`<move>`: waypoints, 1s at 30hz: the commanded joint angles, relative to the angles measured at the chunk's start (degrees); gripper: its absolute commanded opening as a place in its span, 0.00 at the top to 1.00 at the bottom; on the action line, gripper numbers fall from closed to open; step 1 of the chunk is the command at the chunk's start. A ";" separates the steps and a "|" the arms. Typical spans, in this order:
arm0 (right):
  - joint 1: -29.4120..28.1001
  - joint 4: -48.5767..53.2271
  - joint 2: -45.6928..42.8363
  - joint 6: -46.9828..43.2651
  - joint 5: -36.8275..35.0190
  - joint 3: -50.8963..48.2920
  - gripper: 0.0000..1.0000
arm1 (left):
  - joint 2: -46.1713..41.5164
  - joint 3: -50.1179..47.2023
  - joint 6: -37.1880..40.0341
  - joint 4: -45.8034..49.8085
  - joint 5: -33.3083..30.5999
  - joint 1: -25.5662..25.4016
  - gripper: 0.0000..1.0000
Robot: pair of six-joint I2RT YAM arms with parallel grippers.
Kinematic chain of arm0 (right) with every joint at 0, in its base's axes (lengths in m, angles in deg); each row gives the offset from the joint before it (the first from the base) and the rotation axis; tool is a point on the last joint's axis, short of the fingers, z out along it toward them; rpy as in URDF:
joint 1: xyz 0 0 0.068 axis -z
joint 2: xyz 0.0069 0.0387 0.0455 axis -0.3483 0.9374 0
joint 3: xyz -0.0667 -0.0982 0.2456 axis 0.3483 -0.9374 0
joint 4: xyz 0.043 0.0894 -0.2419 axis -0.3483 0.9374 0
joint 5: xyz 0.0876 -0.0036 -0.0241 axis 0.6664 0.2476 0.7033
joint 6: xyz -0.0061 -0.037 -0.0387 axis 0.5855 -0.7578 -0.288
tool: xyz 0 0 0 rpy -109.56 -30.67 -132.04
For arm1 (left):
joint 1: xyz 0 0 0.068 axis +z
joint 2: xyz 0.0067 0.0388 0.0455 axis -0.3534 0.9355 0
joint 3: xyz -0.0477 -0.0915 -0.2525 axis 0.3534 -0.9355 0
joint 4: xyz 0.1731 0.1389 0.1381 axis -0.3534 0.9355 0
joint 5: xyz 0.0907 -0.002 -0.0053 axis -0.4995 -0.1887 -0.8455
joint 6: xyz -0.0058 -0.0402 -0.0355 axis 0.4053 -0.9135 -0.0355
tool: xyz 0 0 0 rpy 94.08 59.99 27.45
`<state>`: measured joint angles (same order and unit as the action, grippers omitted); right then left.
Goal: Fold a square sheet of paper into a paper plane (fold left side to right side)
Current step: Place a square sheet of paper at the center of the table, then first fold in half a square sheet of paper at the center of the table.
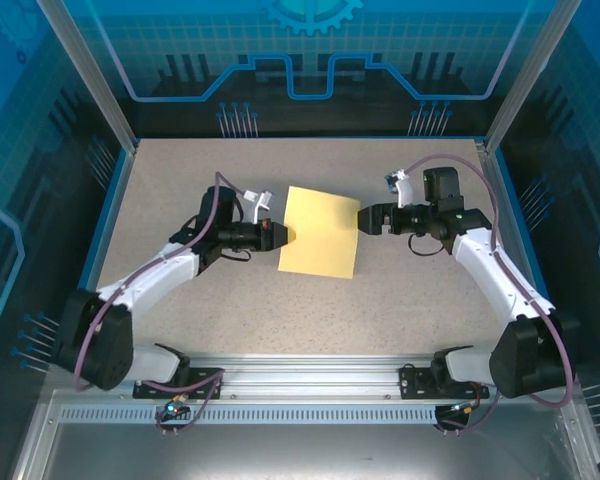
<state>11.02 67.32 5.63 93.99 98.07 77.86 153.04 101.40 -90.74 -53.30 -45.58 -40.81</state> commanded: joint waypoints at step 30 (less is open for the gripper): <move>-12.23 -13.91 31.07 19.08 -10.00 -4.24 0.51 | 20.00 12.18 3.30 13.80 -8.62 -3.42 0.67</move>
<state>-0.37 50.49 35.36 113.94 90.33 73.16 172.25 111.52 -87.37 -39.82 -55.31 -43.55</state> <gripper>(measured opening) 0.494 0.316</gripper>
